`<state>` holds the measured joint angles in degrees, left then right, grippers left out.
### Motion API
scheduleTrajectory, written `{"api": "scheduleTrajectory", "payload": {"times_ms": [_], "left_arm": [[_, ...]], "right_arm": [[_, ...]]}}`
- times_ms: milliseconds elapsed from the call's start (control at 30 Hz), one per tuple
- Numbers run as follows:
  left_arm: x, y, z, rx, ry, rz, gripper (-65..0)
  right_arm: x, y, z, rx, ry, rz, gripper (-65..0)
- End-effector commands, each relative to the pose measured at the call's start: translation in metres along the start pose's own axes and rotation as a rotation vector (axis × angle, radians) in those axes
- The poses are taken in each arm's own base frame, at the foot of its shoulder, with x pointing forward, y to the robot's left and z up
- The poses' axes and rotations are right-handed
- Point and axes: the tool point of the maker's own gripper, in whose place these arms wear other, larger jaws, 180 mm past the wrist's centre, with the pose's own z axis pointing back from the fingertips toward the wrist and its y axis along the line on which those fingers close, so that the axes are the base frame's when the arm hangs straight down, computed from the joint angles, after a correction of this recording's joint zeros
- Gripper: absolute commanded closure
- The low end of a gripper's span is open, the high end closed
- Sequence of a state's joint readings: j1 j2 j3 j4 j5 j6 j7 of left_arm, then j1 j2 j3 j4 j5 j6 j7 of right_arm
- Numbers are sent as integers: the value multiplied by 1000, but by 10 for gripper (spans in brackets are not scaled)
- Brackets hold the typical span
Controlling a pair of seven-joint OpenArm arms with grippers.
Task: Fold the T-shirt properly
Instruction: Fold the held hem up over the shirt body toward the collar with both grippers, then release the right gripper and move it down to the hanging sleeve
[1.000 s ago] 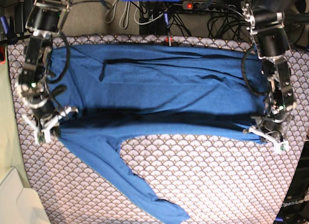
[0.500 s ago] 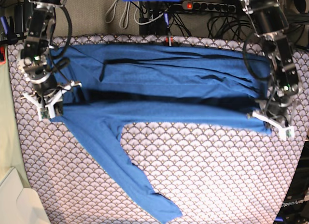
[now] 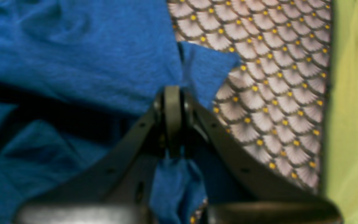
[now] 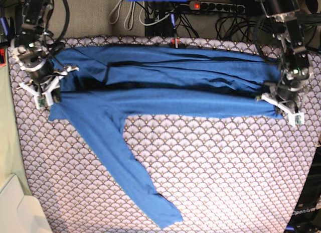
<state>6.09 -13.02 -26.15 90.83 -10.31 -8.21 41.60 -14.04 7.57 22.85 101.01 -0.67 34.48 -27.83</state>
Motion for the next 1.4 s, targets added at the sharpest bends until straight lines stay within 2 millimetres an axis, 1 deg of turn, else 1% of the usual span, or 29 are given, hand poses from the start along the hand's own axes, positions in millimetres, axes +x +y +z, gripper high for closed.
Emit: {"api": "scheduleTrajectory", "payload": {"times_ms": [0,67,133,333,433,733,800,833,867,933,1000,1033,1100,1133,1233,1300,1367], "left_arm": [[18,5,3,11,-55,-10,-5],[15,5,3,10,-45,-12,-5],[6,5,3,11,-3,-13,-5],[-1,6,3,14,31,-14,-5],[-5,7,2,14,46,-11,-5],[-3,8,1,21,44,-15,-12],[-6,9,0,21,52,-14,-52],[-10,9,-1,22,63,-11,-89],[-13,10,-2,23,70,-8,-129],[-18,11,-4,24,85,-5,-235],[-21,11,-3,23,92,-5,-358],[-21,11,-3,22,92,-4,-418],[-18,10,-2,23,82,-10,-500],[-17,10,-1,22,79,-11,-522],[-9,15,1,28,62,-24,-526],[-4,17,2,30,51,-32,-526],[-2,20,2,36,49,-39,-526]], "right_arm": [[13,-5,3,-8,-47,9,0],[5,-2,5,-1,-30,10,0],[0,0,7,6,-21,11,0],[-12,6,10,18,7,2,0],[-12,9,9,21,6,-3,0],[-13,8,9,20,14,-5,0],[-14,7,10,17,14,-6,-18],[-14,7,10,16,14,-7,-31],[-14,7,10,16,14,-8,-44],[-13,7,9,16,13,-8,-78],[-13,7,9,15,14,-7,-135],[-15,7,10,16,20,-7,-178],[-19,6,9,14,51,-5,-268],[-22,6,9,14,71,-3,-313],[-23,3,10,9,88,7,-410],[-19,-6,12,-7,85,31,-449],[-16,-23,20,-57,75,24,-459]]}}
